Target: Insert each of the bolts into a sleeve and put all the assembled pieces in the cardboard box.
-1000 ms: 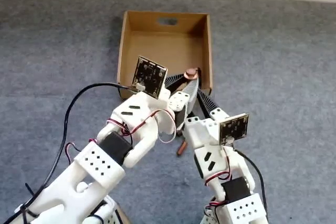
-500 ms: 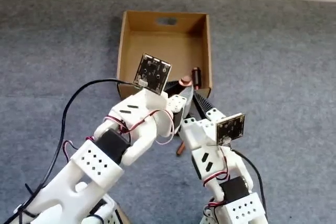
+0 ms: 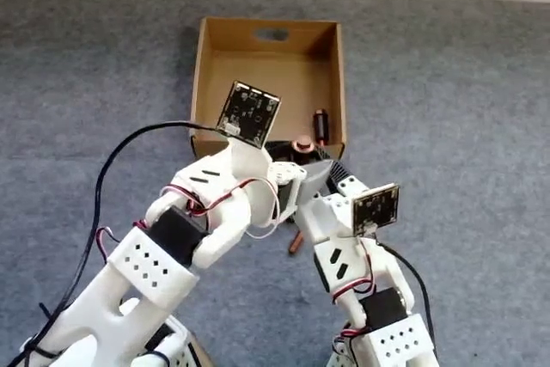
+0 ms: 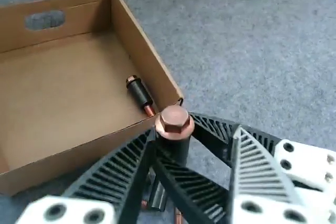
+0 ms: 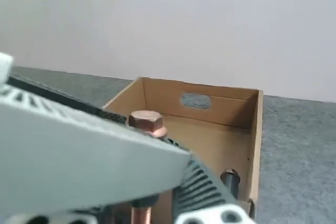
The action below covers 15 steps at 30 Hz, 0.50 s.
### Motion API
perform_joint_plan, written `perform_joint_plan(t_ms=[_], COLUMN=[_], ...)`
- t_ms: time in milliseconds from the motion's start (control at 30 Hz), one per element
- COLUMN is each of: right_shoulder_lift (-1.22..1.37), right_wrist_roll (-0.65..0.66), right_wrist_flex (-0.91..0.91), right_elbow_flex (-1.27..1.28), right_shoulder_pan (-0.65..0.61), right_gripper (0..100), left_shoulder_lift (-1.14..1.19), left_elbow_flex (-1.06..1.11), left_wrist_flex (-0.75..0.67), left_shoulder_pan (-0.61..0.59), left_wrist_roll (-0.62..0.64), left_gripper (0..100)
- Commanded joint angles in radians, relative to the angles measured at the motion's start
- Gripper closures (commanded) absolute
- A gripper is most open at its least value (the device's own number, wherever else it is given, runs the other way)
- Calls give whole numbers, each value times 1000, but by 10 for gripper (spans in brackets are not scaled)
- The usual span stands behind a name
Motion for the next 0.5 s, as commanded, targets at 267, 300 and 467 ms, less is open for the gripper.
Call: perform_joint_plan(t_ms=[267, 300, 467], right_shoulder_lift=[-13, -13, -13], right_wrist_roll=[-5, -5, -5], right_wrist_flex=[-21, -21, -21], right_elbow_flex=[56, 56, 58], right_shoulder_pan=[-2, -2, -1], right_gripper=[991, 991, 991], left_shoulder_lift=[-209, -243, -406], left_elbow_flex=[-107, -94, 42], left_wrist_flex=[5, 5, 5], left_shoulder_pan=[-15, -35, -209], left_wrist_roll=[2, 2, 2], left_gripper=[915, 986, 991])
